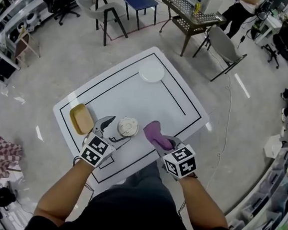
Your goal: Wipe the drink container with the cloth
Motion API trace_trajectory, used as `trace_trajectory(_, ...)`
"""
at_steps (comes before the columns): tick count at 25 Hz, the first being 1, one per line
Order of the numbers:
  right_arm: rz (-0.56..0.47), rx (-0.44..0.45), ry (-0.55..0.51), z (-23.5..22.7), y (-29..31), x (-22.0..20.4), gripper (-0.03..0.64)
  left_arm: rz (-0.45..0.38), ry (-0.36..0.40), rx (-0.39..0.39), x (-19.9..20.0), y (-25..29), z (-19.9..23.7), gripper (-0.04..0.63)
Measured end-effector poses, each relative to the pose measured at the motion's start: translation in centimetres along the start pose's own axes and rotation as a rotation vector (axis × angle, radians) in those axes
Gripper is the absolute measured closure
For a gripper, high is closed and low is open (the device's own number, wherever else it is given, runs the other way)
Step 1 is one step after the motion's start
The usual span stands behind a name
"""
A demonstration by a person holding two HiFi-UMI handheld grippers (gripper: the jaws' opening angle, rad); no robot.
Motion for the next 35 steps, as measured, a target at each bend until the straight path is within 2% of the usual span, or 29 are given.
trace_trajectory(1, 0.004, 0.002, 0.015, 0.5, 0.0, -1.2, 0.549, -0.017, -0.015, -0.002, 0.7, -0.5, 0.4, 0.182)
trace_trajectory(3, 0.008, 0.019, 0.026, 2.3, 0.5, -3.2, 0.549, -0.028, -0.011, 0.003, 1.7, -1.1, 1.1, 0.338)
trace_trajectory(5, 0.013, 0.057, 0.008, 4.9, 1.6, -4.5, 0.549, -0.019, 0.037, 0.006, 2.4, -1.0, 1.4, 0.381)
trace_trajectory(9, -0.001, 0.107, -0.057, 8.6, 4.4, -5.0, 0.549, 0.05, 0.169, -0.002, 2.8, 0.8, 0.8, 0.377)
trace_trajectory(12, -0.051, 0.099, -0.101, 9.0, 5.7, -3.6, 0.549, 0.106, 0.214, -0.046, 2.0, 2.4, -0.2, 0.367)
trace_trajectory(14, -0.073, 0.094, -0.134, 8.9, 6.5, -2.9, 0.549, 0.109, 0.207, -0.081, 1.6, 2.8, -0.7, 0.414)
trace_trajectory(16, -0.083, 0.078, -0.154, 7.7, 7.4, -2.6, 0.549, 0.099, 0.205, -0.093, 1.7, 3.1, -0.7, 0.414)
trace_trajectory(21, -0.09, 0.066, -0.122, 4.6, 9.3, -3.3, 0.549, 0.089, 0.208, -0.11, 2.0, 4.1, -0.8, 0.414)
trace_trajectory(35, 0.183, 0.069, -0.117, 0.3, 15.1, -8.9, 0.549, 0.047, 0.178, -0.134, 2.0, 4.8, -0.5, 0.413)
Point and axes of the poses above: the fingertips, and each gripper's own axes: y forward along the fingers, z to its left, x out of its top, the point moved 1 cm from there along -y, backward along the fingers, and after that the axes turned 6 degrees about x, right-handed, at the moved point
